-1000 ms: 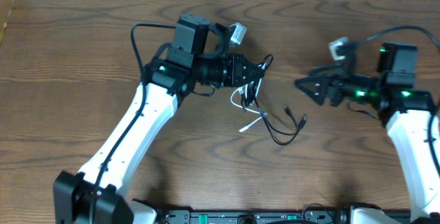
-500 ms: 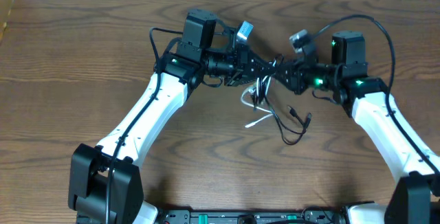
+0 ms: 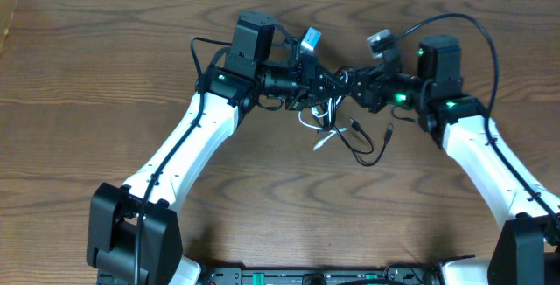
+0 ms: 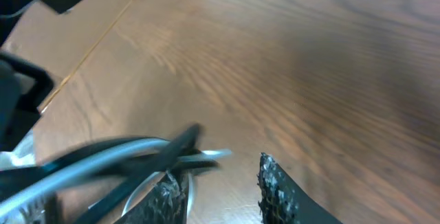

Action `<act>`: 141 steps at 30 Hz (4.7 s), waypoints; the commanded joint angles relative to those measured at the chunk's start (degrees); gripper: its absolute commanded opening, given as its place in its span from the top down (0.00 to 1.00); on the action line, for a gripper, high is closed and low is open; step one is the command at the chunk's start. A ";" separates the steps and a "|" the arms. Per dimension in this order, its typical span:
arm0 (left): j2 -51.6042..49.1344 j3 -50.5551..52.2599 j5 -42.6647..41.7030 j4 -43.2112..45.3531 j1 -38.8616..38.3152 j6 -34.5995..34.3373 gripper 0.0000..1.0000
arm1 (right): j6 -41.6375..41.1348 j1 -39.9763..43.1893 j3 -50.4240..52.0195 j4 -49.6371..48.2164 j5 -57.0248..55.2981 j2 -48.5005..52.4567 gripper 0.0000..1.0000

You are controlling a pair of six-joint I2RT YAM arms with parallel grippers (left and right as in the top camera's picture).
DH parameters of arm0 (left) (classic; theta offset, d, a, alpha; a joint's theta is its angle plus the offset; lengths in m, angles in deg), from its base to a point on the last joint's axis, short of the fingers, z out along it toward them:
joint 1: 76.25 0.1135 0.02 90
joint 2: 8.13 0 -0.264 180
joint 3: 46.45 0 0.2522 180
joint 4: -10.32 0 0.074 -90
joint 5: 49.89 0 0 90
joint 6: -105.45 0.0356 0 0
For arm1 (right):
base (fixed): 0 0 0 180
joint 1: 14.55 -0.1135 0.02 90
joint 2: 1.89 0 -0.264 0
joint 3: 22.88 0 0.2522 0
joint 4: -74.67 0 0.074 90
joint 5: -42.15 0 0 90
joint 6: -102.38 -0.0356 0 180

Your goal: Untangle cables

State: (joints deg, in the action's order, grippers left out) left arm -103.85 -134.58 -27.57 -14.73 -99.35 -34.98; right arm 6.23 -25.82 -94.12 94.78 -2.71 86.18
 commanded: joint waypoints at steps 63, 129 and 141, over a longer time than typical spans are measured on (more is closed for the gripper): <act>0.24 -1.60 23.21 -15.72 -0.13 0.46 0.92 | -26.25 -9.16 -0.17 18.05 -31.45 -0.79 0.89; 0.26 -1.60 18.64 -20.55 -2.62 35.08 0.93 | -0.33 -0.35 -0.17 16.74 -4.11 1.36 0.22; 0.26 -1.60 18.64 -20.74 -2.56 35.21 0.93 | -10.21 -1.75 -0.17 15.15 -21.09 10.32 0.99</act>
State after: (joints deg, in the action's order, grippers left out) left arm -103.85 -134.97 -7.81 -35.54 -102.01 0.23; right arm -0.55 -28.07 -94.12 109.79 -17.75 95.19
